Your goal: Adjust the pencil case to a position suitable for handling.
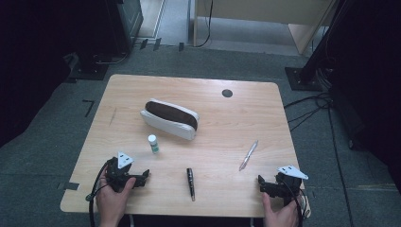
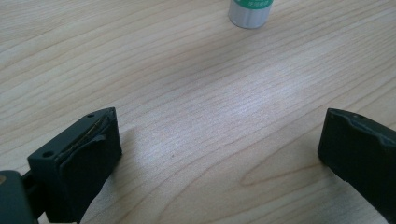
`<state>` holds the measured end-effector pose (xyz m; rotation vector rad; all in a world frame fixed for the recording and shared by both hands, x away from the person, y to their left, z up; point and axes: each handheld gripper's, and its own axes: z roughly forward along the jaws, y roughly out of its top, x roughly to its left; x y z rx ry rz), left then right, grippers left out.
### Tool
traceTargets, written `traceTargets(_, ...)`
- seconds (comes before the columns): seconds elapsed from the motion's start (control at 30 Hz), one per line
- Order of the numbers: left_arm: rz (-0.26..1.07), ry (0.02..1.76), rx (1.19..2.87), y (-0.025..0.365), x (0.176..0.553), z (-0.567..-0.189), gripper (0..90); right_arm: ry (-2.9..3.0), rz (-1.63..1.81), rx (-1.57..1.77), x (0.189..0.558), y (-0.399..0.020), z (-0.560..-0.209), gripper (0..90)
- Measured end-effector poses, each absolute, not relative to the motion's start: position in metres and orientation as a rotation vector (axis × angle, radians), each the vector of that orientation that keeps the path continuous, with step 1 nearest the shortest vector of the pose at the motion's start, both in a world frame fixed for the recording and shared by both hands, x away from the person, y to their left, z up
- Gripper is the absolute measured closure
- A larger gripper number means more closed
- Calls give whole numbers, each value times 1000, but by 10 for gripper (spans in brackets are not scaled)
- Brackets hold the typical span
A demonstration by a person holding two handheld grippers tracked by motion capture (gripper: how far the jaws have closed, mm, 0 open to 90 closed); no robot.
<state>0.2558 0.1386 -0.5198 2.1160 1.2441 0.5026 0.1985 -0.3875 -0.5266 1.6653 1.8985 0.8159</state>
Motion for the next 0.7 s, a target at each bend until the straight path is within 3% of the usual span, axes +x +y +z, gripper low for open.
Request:
traceTargets(0.37,501,1240,2120,140,254,-520,0,1921,851,1646,202,-393,-526,3)
traceTargets(0.43,500,1239,2119,140,255,-520,0,1920,895,1650,201,-394,-524,73)
traceTargets(0.7,501,1240,2119,140,254,-520,0,1914,911,1588,197,-388,-509,70)
